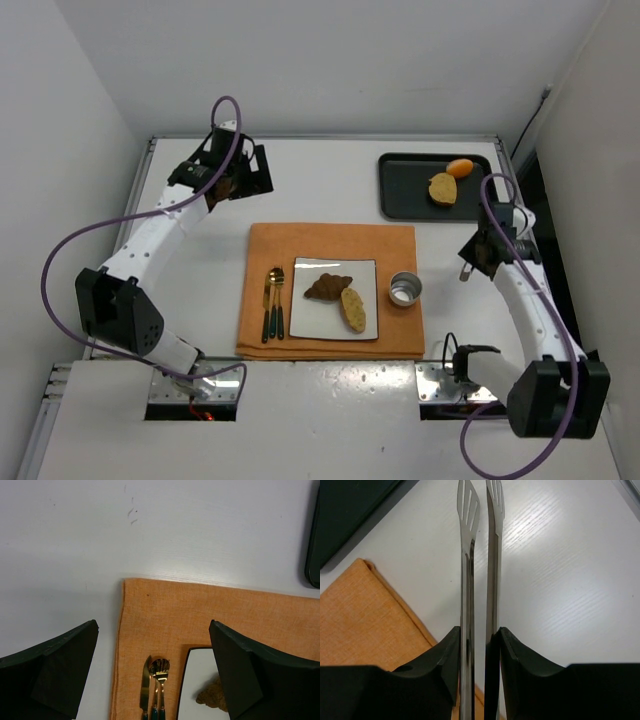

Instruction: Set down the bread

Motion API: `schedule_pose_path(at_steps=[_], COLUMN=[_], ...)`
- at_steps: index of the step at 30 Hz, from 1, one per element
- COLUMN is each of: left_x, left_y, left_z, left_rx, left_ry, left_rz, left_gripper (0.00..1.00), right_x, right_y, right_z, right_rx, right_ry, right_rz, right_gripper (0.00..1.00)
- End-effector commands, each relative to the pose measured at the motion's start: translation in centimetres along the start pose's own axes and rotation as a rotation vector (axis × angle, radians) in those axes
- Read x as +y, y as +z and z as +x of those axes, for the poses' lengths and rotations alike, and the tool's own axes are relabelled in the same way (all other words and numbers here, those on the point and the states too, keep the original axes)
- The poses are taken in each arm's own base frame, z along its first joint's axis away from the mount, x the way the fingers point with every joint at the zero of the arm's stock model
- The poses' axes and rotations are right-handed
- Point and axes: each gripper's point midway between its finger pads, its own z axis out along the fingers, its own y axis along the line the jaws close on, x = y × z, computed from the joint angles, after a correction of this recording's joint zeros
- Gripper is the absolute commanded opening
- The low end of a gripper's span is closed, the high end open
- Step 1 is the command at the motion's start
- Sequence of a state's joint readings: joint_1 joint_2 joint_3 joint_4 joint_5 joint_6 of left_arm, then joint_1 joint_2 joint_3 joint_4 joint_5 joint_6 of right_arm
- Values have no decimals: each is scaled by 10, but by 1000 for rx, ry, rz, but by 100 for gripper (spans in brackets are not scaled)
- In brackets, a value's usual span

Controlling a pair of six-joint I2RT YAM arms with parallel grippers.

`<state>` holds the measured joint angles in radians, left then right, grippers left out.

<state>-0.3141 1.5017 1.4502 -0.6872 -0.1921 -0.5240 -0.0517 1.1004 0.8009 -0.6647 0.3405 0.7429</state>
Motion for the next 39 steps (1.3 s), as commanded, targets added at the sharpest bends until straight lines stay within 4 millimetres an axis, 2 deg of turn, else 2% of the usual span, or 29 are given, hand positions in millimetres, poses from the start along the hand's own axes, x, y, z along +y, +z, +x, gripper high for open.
schedule_pose_path(at_steps=[1,9,13,16,17,19,20,24,28,29,30,31,33,36,39], left_x=[-2,-2,-2,-2,-2,-2,-2,-2,-2,-2,-2,-2,-2,-3,-3], left_y=[1,1,1,1,1,1,1,1,1,1,1,1,1,1,1], left_z=[-9,-9,-9,-9,-9,-9,-9,-9,-9,-9,-9,-9,-9,-8,-8], left_rx=[-28,-28,-28,-28,-28,-28,-28,-28,-28,-28,-28,-28,-28,-24,-24], left_ry=[-6,-6,-6,-6,-6,-6,-6,-6,-6,-6,-6,-6,-6,-6,-6], left_rz=[18,18,18,18,18,18,18,18,18,18,18,18,18,27,27], left_gripper=[99,99,99,99,99,99,99,99,99,99,99,99,99,99,99], right_x=[3,3,5,-3,-5,-9,-10,-19,-16,-10,-11,-6,-4,1,0], right_y=[1,22,24,30,32,36,38,43,30,18,18,4,-6,-13,-15], right_z=[-22,-5,-1,8,12,25,30,43,25,8,1,-19,-42,-63,-66], right_rx=[-128,-123,-138,-110,-101,-73,-58,-22,-16,-22,-13,-23,-23,-33,-39], right_ry=[96,121,128,125,123,115,111,108,103,105,98,99,91,89,89], right_rz=[-48,-93,-122,-94,-88,-81,-82,-50,-28,-32,2,12,60,84,93], right_gripper=[35,35,36,39,43,57,72,93,99,100,100,100,100,100,100])
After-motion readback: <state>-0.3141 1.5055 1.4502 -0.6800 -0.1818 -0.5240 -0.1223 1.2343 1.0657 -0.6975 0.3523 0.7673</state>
